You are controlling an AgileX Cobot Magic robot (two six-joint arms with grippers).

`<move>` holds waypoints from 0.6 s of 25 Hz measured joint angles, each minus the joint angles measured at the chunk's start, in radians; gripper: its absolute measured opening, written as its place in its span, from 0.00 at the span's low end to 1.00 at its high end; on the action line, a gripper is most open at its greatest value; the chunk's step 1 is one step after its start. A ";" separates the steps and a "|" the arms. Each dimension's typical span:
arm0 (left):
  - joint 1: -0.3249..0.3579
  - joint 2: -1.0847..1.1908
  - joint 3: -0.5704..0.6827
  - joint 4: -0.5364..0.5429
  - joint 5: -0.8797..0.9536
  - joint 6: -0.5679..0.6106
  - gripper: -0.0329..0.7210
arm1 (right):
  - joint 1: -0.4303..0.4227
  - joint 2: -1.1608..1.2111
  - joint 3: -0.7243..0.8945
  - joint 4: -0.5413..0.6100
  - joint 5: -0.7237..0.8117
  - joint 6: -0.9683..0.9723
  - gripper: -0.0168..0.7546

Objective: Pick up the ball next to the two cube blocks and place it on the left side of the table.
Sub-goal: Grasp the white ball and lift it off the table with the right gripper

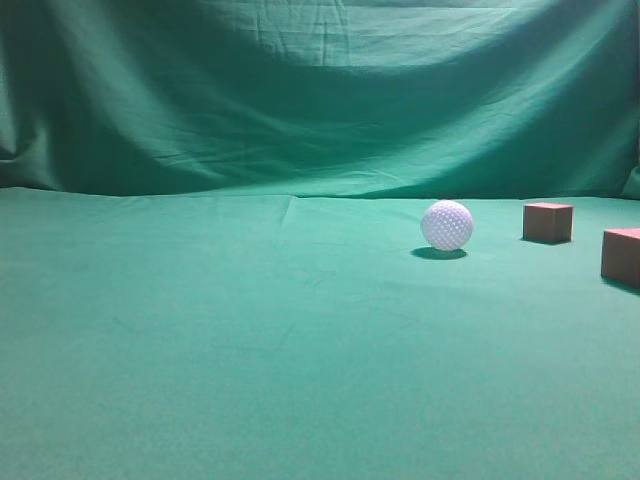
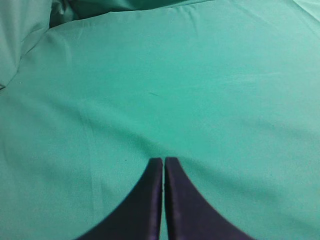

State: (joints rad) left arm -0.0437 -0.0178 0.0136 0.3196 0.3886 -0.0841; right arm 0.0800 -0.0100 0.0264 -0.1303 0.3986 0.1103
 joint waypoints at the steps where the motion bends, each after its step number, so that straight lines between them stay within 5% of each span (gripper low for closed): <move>1: 0.000 0.000 0.000 0.000 0.000 0.000 0.04 | 0.000 0.000 0.000 0.000 0.000 0.000 0.02; 15: 0.000 0.000 0.000 0.000 0.000 0.000 0.04 | 0.000 0.000 0.000 0.000 0.000 0.000 0.02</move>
State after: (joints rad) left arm -0.0437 -0.0178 0.0136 0.3196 0.3886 -0.0841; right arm 0.0800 -0.0100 0.0264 -0.1303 0.3986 0.1103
